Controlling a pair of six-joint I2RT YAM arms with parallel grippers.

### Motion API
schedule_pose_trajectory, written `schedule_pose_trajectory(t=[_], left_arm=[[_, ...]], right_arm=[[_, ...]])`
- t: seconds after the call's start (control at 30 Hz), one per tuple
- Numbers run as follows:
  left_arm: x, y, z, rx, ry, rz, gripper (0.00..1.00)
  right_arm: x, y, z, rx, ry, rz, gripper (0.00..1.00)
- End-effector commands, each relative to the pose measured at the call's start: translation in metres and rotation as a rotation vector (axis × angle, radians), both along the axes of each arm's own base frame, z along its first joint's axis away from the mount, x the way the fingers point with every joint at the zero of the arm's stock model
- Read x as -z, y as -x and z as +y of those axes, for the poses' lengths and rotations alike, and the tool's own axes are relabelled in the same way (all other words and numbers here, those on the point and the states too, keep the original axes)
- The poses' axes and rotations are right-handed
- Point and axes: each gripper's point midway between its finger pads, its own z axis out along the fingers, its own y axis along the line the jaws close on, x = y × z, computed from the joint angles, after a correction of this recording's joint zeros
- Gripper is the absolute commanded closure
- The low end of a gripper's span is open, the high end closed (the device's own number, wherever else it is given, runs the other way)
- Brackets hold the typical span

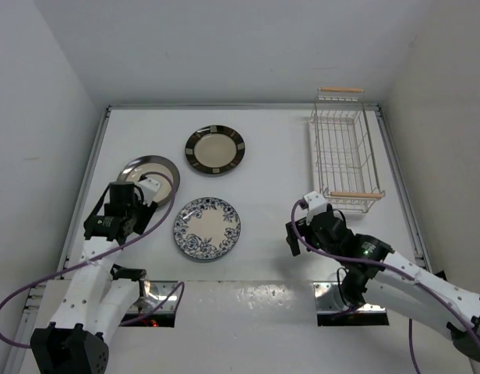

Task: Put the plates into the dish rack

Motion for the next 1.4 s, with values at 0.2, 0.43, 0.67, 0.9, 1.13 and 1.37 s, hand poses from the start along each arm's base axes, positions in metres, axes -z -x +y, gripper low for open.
schedule_pose_trajectory(t=[0.2,0.43,0.67,0.9,1.13,1.37], left_arm=[[-0.040,-0.026,-0.002,0.005,0.021,-0.096,0.19],[-0.058,-0.060,-0.002,-0.094,0.089,-0.118,0.05],[-0.064,-0.061,0.017,-0.163,0.072,-0.151,0.05],[-0.053,-0.053,0.031,-0.212,0.028,-0.139,0.03],[-0.056,-0.057,0.032,-0.214,0.035,-0.140,0.03],[-0.064,-0.071,0.030,-0.201,0.049,-0.157,0.03]], right_arm=[[-0.063,-0.051,0.052,-0.030,-0.066,-0.094,0.00],[-0.040,-0.081,0.152,-0.198,-0.255,0.252,0.09],[0.040,-0.075,0.194,-0.191,-0.322,0.506,0.21],[0.078,-0.072,0.214,-0.186,-0.401,0.632,0.43],[0.097,-0.067,0.212,-0.191,-0.451,0.694,0.85],[0.032,-0.091,0.200,-0.279,-0.436,0.509,1.00]])
